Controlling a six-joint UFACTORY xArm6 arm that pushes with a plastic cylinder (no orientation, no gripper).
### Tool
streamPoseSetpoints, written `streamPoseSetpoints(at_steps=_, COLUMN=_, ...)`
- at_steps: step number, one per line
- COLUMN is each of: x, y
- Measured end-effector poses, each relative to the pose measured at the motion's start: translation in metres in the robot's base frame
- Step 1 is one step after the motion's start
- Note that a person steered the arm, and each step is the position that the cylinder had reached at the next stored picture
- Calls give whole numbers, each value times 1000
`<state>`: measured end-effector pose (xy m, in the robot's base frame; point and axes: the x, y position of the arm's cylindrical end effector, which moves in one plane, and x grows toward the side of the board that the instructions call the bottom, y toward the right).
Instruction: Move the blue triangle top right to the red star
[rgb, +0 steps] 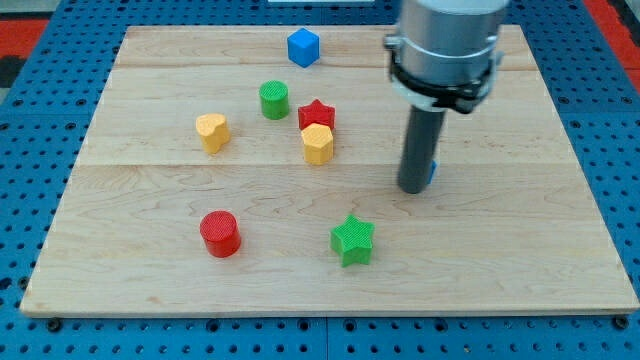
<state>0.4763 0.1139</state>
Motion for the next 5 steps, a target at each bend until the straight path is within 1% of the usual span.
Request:
streamPoseSetpoints(at_steps=1, x=-19, y=0)
streamPoseSetpoints(at_steps=2, x=-53, y=-53)
streamPoseSetpoints(at_steps=3, x=-39, y=1)
streamPoseSetpoints(at_steps=4, x=-10, y=51)
streamPoseSetpoints(at_steps=5, x=-50, y=24)
